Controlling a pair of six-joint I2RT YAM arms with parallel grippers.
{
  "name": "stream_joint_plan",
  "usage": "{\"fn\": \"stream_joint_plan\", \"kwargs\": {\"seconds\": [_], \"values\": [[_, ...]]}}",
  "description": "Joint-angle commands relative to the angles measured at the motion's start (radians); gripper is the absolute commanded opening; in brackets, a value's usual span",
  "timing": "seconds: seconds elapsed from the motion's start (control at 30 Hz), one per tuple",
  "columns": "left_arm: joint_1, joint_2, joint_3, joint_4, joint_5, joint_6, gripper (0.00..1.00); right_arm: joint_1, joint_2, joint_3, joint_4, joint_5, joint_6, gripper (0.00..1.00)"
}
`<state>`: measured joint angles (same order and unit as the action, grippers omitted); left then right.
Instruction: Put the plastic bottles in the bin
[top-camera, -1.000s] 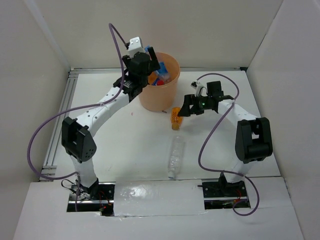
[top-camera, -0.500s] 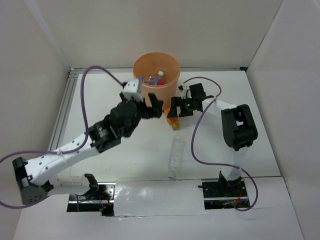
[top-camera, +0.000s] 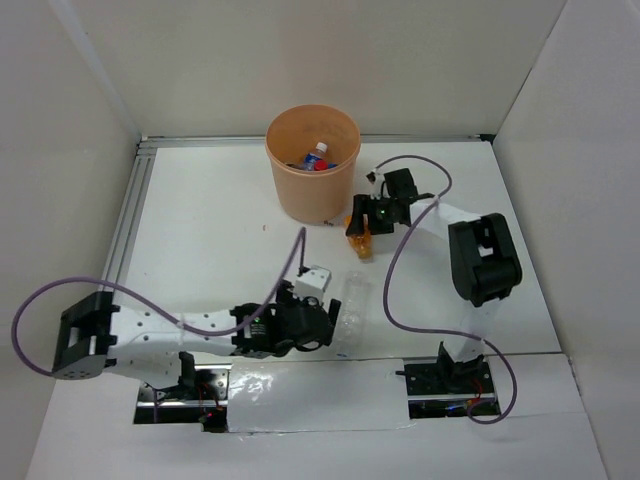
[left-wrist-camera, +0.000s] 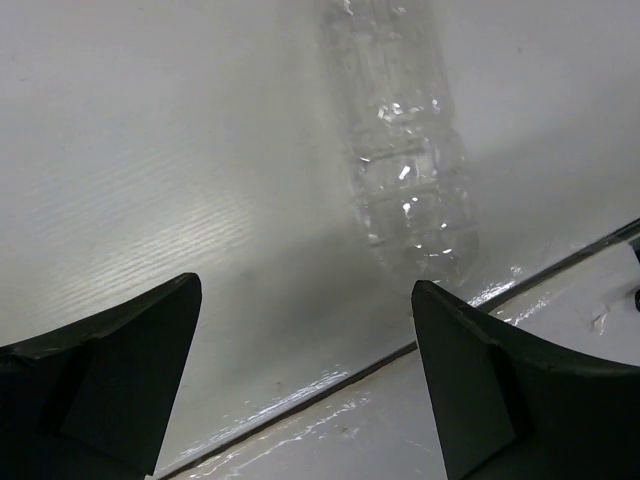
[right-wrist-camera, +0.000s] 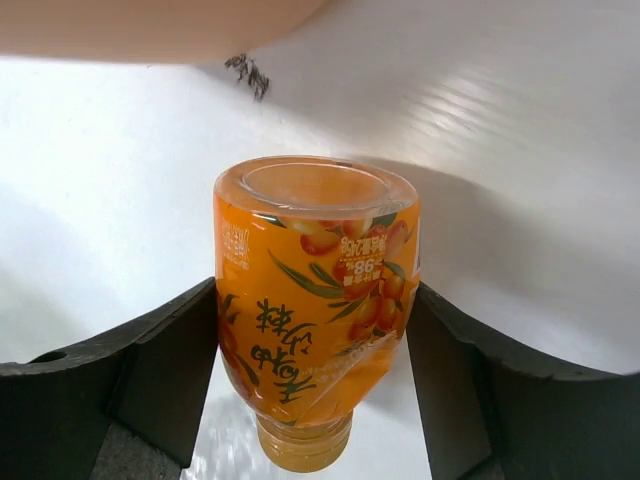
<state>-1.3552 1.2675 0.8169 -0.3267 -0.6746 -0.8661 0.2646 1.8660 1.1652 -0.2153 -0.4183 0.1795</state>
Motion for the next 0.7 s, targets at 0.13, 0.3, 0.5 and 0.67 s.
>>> {"fn": "stream_joint_plan", "kwargs": {"seconds": [0.13,0.3,0.5,0.67], "values": [[-0.044,0.170,0.105,0.176,0.033,0.027,0.99,-0.159,-0.381,0.057,-0.173,-0.132,-0.282,0.19],[-0.044,0.207,0.128,0.209,0.053,0.042,0.99,-0.196,-0.476,0.232,-0.214,-0.230,-0.425,0.19],[-0.003,0.285,0.137,0.252,0.116,0.055,0.99,-0.119,-0.381,0.415,0.141,-0.329,-0.310,0.23],[0.017,0.362,0.185,0.230,0.098,0.065,0.99,-0.004,-0.078,0.701,0.177,-0.307,-0.252,0.32]]}}
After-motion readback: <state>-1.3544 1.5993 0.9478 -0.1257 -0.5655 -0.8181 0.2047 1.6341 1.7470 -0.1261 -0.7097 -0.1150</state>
